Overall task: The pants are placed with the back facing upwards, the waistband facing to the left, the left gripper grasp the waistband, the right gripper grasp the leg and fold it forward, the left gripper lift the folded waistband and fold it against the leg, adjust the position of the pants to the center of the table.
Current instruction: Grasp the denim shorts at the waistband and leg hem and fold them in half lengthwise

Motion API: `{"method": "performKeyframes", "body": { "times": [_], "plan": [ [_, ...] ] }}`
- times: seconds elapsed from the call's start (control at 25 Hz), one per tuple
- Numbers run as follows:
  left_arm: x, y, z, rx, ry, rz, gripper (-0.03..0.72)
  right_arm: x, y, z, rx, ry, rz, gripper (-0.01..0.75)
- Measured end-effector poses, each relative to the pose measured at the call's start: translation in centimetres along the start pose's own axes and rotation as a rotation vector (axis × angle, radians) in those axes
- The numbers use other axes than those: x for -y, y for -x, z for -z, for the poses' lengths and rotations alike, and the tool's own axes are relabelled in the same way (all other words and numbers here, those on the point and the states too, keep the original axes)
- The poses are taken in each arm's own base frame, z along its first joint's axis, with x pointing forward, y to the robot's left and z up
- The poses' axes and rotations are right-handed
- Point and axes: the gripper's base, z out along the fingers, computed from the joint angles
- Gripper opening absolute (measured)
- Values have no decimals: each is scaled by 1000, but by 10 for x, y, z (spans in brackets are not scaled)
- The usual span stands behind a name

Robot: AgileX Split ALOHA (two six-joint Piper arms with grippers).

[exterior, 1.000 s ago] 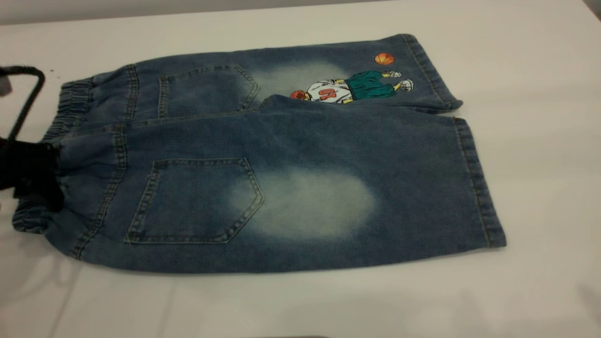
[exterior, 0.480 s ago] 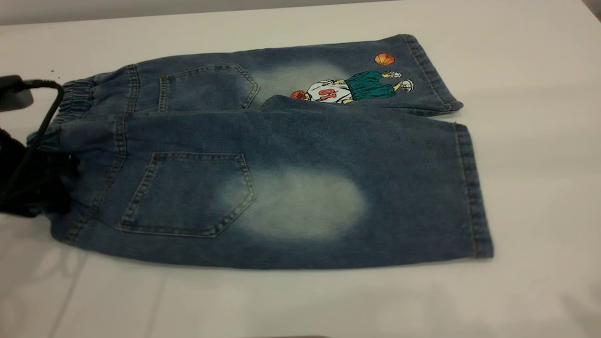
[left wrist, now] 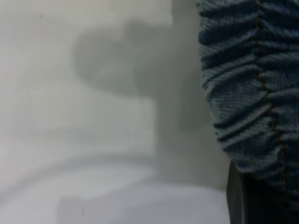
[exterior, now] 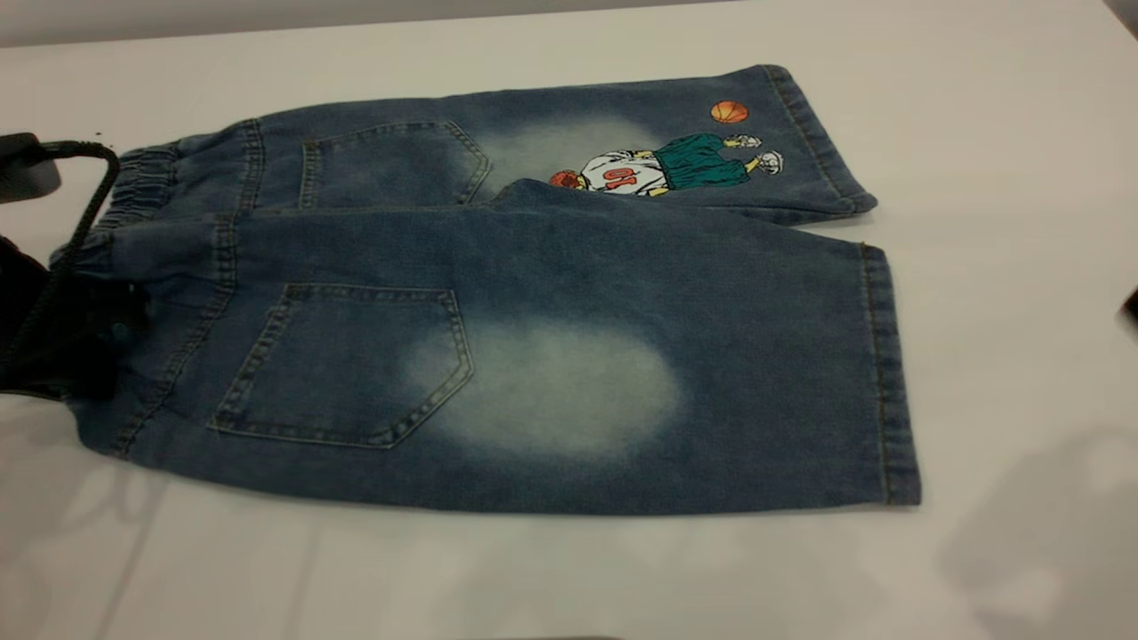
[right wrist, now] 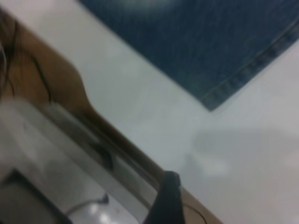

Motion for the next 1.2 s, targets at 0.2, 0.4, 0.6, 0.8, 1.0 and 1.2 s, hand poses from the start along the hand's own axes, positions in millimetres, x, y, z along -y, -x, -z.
{"method": "performKeyframes", "body": {
  "times": [0.2, 0.4, 0.6, 0.8, 1.0, 1.2],
  "plan": [
    [1, 5, 9, -24, 7, 0, 92, -3, 10, -33, -45, -6, 64, 594],
    [2, 16, 15, -76, 21, -1, 92, -1, 15, -75, -98, -25, 74, 594],
    [3, 28, 17, -132, 35, -8, 92, 8, 12, -117, -144, -67, 66, 594],
    [4, 37, 20, -161, 42, -8, 92, 17, 9, -141, -150, -111, 60, 594],
    [5, 43, 21, -158, 43, -9, 92, 21, -3, -163, -218, -112, 43, 594],
    [5, 43, 21, -159, 43, -10, 92, 22, -10, -174, -250, -115, 16, 594]
  ]
}}
